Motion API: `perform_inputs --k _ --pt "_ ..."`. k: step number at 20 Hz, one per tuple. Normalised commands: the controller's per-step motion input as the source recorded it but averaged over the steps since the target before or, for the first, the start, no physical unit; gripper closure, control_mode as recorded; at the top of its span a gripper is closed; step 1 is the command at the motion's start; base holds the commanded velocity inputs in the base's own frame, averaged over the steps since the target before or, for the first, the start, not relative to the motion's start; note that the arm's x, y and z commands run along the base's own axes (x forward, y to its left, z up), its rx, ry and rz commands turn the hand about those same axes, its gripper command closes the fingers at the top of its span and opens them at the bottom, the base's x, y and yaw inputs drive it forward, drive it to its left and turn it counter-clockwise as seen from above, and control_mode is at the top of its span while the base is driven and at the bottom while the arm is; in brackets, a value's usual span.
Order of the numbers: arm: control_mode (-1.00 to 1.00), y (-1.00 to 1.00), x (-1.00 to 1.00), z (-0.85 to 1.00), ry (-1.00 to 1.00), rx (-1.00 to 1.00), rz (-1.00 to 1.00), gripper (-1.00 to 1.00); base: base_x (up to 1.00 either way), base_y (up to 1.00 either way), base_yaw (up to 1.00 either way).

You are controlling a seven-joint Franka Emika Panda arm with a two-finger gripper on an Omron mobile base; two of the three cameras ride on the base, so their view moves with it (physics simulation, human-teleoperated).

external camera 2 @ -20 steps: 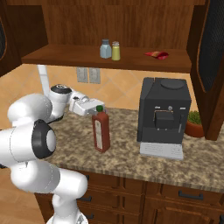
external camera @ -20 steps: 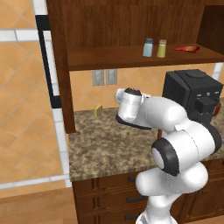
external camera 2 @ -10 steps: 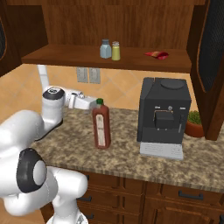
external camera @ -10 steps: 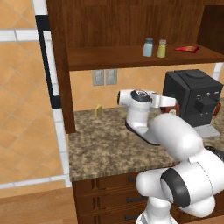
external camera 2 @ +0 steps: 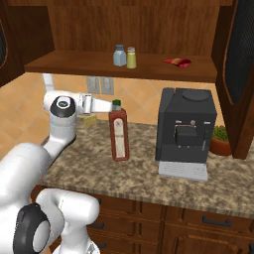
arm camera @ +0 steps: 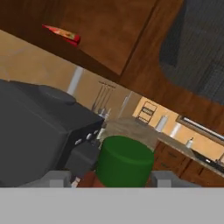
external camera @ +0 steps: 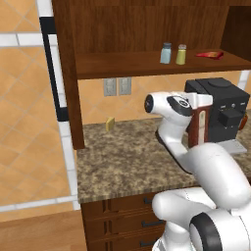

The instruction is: Put the shaker and condiment bottle from the counter next to their counterparts in the cabinet.

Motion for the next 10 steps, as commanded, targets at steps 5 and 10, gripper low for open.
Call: perform_inputs --k 5,10 --pt "-1.00 -0.05 0.00 0.52 0.05 0.01 0.26 1.00 0.00 0.00 0.00" --pt "-1.00 -0.05 0.00 0.59 0.02 0.00 0.26 1.00 0.00 0.00 0.00"
